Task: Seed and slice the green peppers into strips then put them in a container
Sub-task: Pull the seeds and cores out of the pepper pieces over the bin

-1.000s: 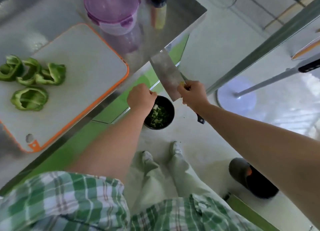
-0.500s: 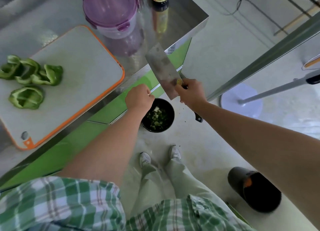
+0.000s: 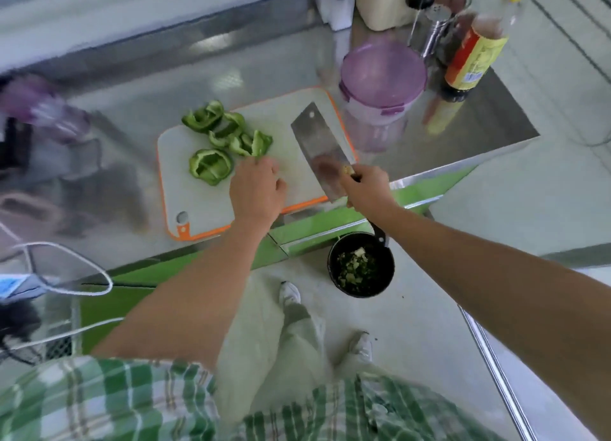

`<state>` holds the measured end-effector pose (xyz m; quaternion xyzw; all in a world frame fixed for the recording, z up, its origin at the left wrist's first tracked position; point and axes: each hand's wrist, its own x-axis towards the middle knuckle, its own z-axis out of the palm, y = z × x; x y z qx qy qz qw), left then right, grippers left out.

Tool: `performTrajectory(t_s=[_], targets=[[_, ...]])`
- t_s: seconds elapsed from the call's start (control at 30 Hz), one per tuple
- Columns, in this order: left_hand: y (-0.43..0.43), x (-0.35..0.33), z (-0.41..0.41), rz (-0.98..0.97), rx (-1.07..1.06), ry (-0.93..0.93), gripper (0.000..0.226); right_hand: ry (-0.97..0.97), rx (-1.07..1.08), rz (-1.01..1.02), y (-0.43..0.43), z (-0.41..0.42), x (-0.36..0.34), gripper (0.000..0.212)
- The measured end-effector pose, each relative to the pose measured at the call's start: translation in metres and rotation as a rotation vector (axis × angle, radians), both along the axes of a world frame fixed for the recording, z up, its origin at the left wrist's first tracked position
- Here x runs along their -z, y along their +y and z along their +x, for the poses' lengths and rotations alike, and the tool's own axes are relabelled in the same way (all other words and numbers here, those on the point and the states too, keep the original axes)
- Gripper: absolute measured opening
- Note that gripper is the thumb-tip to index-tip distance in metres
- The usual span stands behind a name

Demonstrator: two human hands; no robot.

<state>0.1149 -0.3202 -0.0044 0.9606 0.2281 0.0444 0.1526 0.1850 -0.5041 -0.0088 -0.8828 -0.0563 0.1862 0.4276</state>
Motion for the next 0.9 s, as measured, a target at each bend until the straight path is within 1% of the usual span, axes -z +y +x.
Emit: performTrajectory(t_s=[0.13, 0.23, 0.3, 0.4, 0.47, 0.53, 0.6, 0.63, 0.67, 0.73, 0.8, 0.83, 0.87, 0.9], targets=[[0.060, -0.002, 0.006, 0.078, 0.013, 0.006, 0.032, 0.011, -0.028, -0.079, 0.057, 0.016, -0.002, 0.032], [0.090, -0.001, 0.015, 0.072, 0.077, 0.018, 0.040, 0.006, -0.016, -0.212, 0.085, 0.029, -0.007, 0.031], [0.102, 0.001, 0.024, 0.076, 0.168, 0.030, 0.044, 0.060, -0.020, -0.216, 0.096, 0.036, -0.010, 0.029], [0.106, 0.006, 0.037, 0.199, 0.299, 0.138, 0.042, 0.122, -0.008, -0.187, 0.107, 0.044, -0.006, 0.025], [0.105, 0.012, 0.041, 0.270, 0.337, 0.205, 0.036, 0.157, -0.004, -0.179, 0.112, 0.047, 0.000, 0.023], [0.106, 0.017, 0.046, 0.277, 0.347, 0.167, 0.027, 0.183, -0.006, -0.187, 0.114, 0.050, 0.004, 0.023], [0.109, 0.022, 0.054, 0.216, 0.383, 0.069, 0.020, 0.173, -0.005, -0.185, 0.114, 0.053, 0.003, 0.023], [0.110, 0.022, 0.058, 0.161, 0.428, 0.034, 0.019, 0.160, -0.003, -0.180, 0.114, 0.055, 0.003, 0.024], [0.110, 0.019, 0.063, 0.063, 0.471, 0.018, 0.020, 0.145, -0.001, -0.177, 0.113, 0.058, 0.002, 0.024], [0.104, 0.009, 0.071, -0.239, 0.462, 0.021, 0.018, 0.124, 0.000, -0.183, 0.112, 0.067, 0.000, 0.026], [0.096, -0.001, 0.079, -0.565, 0.335, 0.125, 0.013, 0.117, 0.004, -0.165, 0.111, 0.076, 0.000, 0.028], [0.093, -0.002, 0.082, -0.677, 0.272, 0.182, 0.014, 0.114, -0.001, -0.160, 0.110, 0.080, 0.000, 0.029], [0.091, -0.001, 0.083, -0.695, 0.253, 0.229, 0.017, 0.111, -0.014, -0.163, 0.109, 0.084, 0.000, 0.029], [0.089, 0.001, 0.083, -0.624, 0.282, 0.261, 0.020, 0.108, -0.031, -0.171, 0.108, 0.087, -0.001, 0.029]])
